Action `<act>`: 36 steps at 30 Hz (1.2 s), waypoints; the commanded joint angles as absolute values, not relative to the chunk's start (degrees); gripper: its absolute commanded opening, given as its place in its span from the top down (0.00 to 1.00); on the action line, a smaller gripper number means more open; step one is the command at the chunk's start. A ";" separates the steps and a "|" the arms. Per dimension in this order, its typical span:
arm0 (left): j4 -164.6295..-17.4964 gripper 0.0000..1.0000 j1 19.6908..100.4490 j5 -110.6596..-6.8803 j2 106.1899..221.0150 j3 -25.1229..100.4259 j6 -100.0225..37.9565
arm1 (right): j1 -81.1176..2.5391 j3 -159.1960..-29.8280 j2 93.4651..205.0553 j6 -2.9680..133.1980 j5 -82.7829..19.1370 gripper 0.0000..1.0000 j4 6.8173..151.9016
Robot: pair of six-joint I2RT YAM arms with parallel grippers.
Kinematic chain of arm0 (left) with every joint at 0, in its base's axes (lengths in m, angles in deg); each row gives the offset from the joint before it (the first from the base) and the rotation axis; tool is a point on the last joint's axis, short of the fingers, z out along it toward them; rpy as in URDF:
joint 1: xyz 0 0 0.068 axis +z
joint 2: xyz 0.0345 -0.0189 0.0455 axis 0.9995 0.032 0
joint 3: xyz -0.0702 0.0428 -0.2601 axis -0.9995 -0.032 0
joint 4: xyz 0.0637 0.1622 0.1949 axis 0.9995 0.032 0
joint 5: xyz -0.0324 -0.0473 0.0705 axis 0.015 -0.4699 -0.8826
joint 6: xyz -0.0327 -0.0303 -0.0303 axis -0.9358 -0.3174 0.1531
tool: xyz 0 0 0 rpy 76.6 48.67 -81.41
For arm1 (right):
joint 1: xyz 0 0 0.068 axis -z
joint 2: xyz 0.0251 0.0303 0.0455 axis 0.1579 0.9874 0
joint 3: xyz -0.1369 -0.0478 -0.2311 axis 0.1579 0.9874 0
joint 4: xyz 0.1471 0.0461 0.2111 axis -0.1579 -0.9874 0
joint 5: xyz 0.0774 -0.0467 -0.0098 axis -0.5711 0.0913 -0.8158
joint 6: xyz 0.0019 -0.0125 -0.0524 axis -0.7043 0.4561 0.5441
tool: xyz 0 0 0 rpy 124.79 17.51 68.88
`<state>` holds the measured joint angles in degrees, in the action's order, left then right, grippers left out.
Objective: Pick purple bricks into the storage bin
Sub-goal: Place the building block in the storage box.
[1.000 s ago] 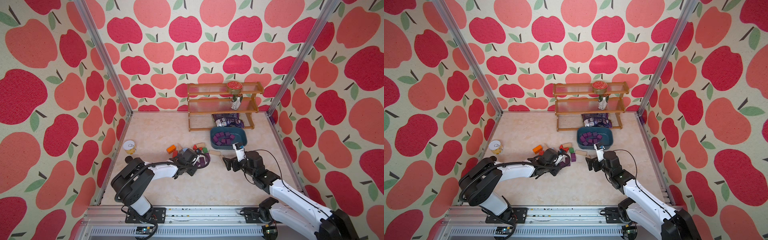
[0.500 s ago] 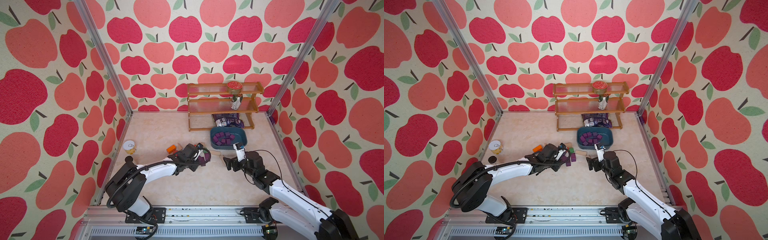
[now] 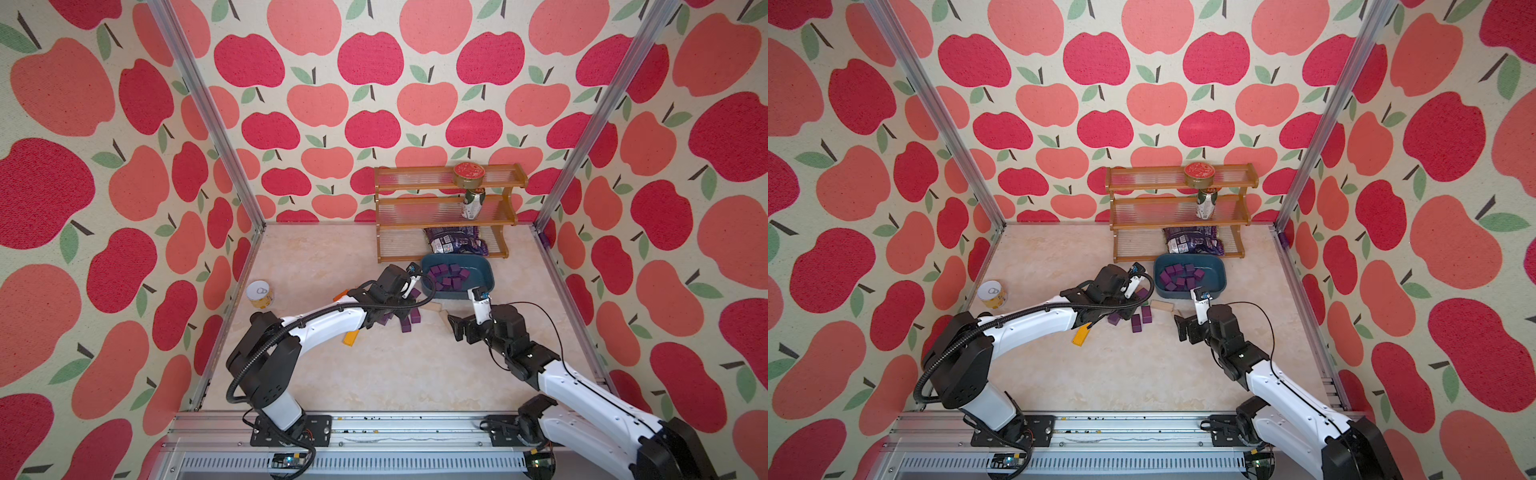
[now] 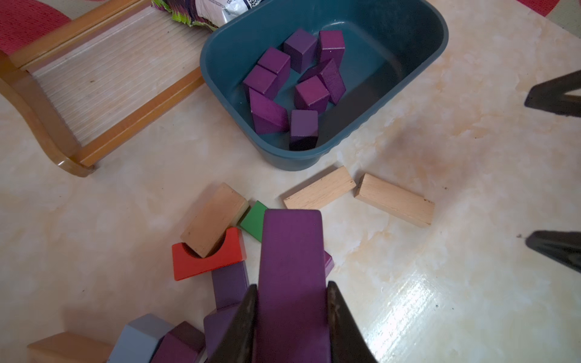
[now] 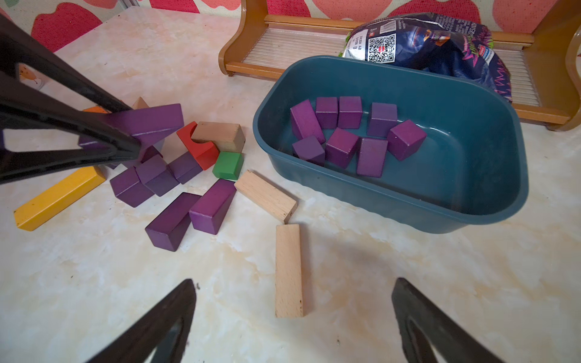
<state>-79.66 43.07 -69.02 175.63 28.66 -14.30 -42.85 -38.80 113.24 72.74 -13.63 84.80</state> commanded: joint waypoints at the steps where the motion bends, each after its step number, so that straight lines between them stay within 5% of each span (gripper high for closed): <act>1: -76.82 0.71 42.83 -67.99 178.81 33.52 -13.99 | -43.19 -37.78 111.39 71.78 -11.17 0.01 85.56; 36: -70.39 0.67 42.73 -65.01 205.80 66.73 -13.73 | -42.92 -35.03 108.25 69.44 -4.10 0.01 87.15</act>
<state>-72.97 43.00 -65.52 204.35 64.12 -14.28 -42.85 -36.00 108.78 70.36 -5.26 85.74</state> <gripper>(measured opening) 0.329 0.992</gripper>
